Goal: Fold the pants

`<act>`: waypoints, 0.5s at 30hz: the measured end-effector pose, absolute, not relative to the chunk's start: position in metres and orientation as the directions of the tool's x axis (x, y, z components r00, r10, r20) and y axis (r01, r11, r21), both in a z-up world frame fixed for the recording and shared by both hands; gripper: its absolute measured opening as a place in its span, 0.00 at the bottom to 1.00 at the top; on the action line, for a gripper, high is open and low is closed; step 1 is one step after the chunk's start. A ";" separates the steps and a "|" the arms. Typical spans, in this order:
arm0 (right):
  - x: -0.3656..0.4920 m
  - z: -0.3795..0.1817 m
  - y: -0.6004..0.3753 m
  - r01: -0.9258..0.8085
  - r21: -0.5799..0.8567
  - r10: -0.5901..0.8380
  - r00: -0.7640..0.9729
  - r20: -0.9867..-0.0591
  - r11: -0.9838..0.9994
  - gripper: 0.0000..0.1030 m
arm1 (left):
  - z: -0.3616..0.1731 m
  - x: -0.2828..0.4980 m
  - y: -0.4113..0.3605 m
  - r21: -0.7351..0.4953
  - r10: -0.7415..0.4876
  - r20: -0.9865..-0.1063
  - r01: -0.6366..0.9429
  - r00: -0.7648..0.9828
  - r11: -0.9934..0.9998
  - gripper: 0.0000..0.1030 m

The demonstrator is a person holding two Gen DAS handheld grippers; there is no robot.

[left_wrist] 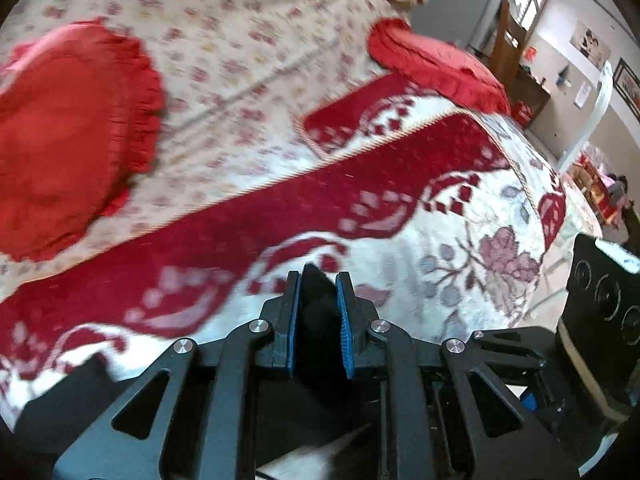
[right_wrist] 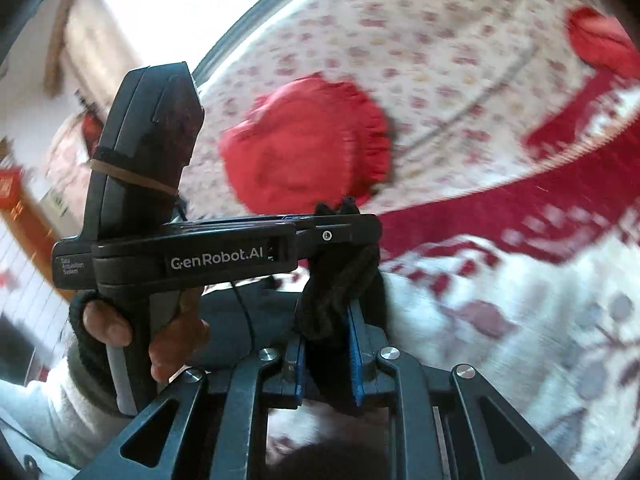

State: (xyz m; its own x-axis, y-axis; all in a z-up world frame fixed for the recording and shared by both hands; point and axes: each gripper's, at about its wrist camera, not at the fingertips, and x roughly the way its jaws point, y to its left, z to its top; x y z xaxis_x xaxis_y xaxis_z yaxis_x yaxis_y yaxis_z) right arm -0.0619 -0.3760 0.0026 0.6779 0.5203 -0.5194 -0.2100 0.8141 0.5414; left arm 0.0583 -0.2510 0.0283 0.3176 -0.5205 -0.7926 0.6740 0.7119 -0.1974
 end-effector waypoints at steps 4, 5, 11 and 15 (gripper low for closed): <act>-0.042 0.009 -0.321 -0.290 0.508 0.566 0.612 -0.553 0.811 0.16 | 0.028 0.069 -0.191 -0.204 -0.493 -0.790 0.601 0.365 0.773 0.15; -0.035 0.006 -0.301 -0.314 0.498 0.578 0.584 -0.570 0.808 0.16 | 0.024 0.071 -0.178 -0.209 -0.484 -0.794 0.582 0.368 0.786 0.15; 0.001 -0.030 -0.225 -0.367 0.497 0.617 0.432 -0.658 0.786 0.16 | -0.008 0.077 -0.116 -0.245 -0.436 -0.826 0.468 0.357 0.849 0.15; 0.021 -0.070 -0.196 -0.334 0.526 0.618 0.302 -0.726 0.782 0.18 | -0.020 0.078 -0.086 -0.288 -0.430 -0.831 0.388 0.353 0.876 0.15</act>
